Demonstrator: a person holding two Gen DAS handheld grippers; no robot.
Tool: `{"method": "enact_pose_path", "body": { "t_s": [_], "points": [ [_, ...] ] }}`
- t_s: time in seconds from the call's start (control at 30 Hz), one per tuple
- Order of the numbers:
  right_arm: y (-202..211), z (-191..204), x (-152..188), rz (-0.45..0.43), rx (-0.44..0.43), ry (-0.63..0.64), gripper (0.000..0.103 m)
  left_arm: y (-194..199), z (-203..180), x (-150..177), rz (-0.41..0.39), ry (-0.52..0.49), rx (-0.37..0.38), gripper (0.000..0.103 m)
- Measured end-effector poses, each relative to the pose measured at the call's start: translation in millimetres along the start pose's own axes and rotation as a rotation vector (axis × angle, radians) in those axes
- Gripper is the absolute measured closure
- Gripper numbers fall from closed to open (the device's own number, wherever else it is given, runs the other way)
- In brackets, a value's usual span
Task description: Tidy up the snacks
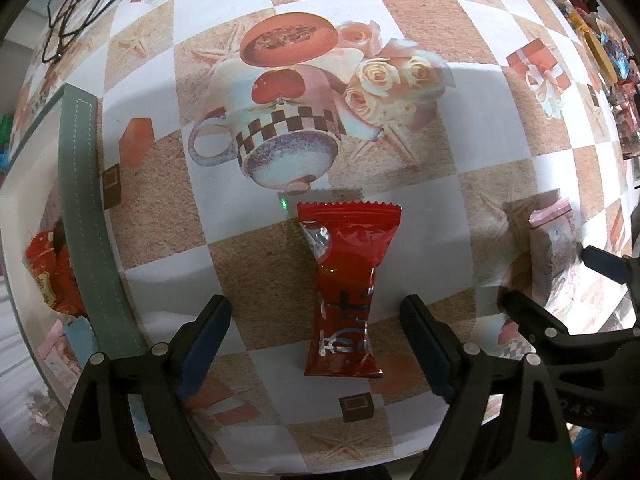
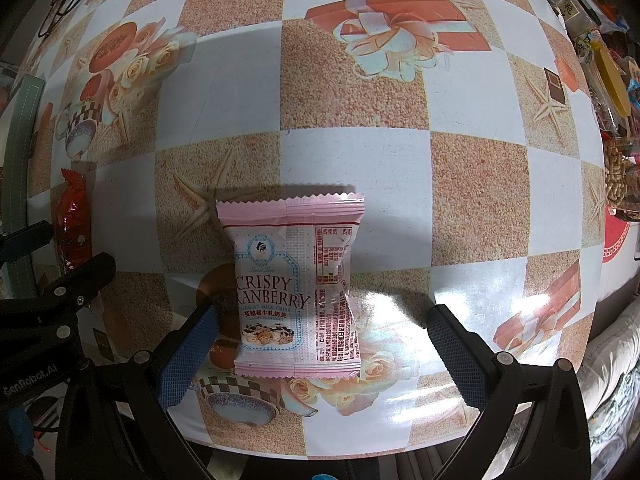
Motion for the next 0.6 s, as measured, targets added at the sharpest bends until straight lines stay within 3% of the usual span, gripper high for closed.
{"method": "enact_pose_path", "body": {
  "t_s": [0.43, 0.6],
  "points": [
    [0, 0, 0, 0.0, 0.0, -0.001, 0.0, 57, -1, -16, -0.238, -0.051, -0.201, 0.014],
    [0, 0, 0, -0.001, 0.0, -0.001, 0.0, 85, 4, -25, -0.313, -0.02, -0.226, 0.014]
  ]
}}
Point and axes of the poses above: each gripper's, at about its wrist camera, not at the fingertips, and y roughly against the way its jaws point, z to its left, x to its underside, the point moved 10 cm from there along -y, roughly the way its jaws point, and after that the axes turned 7 degrees about -x, right-handed, at the moved point
